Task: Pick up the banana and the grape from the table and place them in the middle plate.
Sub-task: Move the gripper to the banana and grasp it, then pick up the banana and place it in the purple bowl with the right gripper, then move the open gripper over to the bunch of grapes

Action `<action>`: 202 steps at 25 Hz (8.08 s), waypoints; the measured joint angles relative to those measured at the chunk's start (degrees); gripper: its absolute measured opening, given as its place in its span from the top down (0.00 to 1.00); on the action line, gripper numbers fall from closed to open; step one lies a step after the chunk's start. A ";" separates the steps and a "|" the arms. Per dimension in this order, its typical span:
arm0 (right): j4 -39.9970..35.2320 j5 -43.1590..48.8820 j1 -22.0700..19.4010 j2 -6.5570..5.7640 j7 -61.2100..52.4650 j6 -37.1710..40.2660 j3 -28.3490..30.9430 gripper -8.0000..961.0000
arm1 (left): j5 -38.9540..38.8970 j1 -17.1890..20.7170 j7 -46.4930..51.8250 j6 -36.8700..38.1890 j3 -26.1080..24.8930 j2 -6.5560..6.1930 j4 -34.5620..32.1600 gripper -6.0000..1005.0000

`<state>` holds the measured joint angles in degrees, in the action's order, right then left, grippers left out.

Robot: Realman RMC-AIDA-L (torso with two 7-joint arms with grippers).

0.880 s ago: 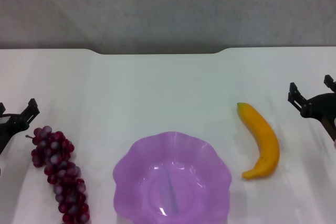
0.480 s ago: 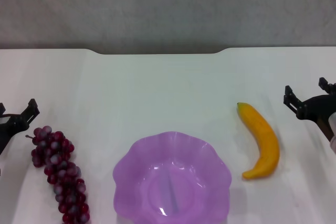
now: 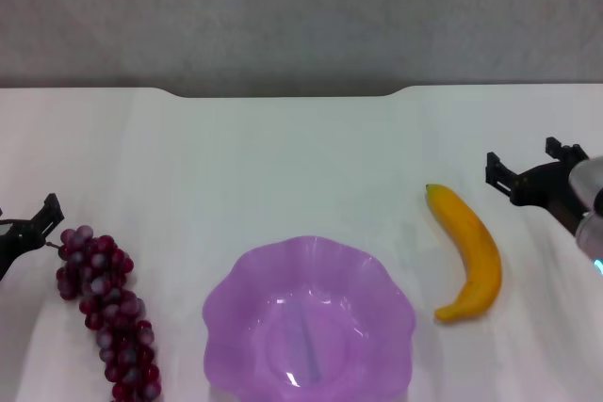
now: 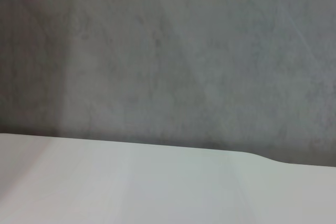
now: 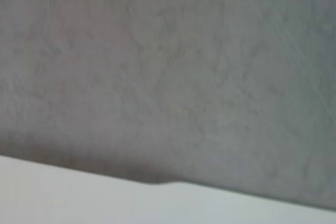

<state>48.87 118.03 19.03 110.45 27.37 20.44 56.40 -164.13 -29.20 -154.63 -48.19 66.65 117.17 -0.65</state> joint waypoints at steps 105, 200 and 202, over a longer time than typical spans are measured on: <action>3.18 23.14 10.06 4.51 -6.60 -54.14 21.53 0.46 | 0.05 0.01 0.24 -0.30 -0.03 0.28 -0.57 0.12; -30.73 25.15 4.70 5.07 -19.41 30.41 -6.01 0.09 | 24.77 4.73 31.61 1.29 1.42 -0.34 -19.40 0.12; -30.70 25.06 5.12 5.06 -19.46 29.73 -6.09 0.09 | 30.72 7.95 37.79 7.47 3.28 0.09 -28.82 0.12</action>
<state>18.17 143.10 24.15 115.51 7.91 50.17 50.31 -133.40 -21.25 -116.84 -40.72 69.93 117.26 -29.48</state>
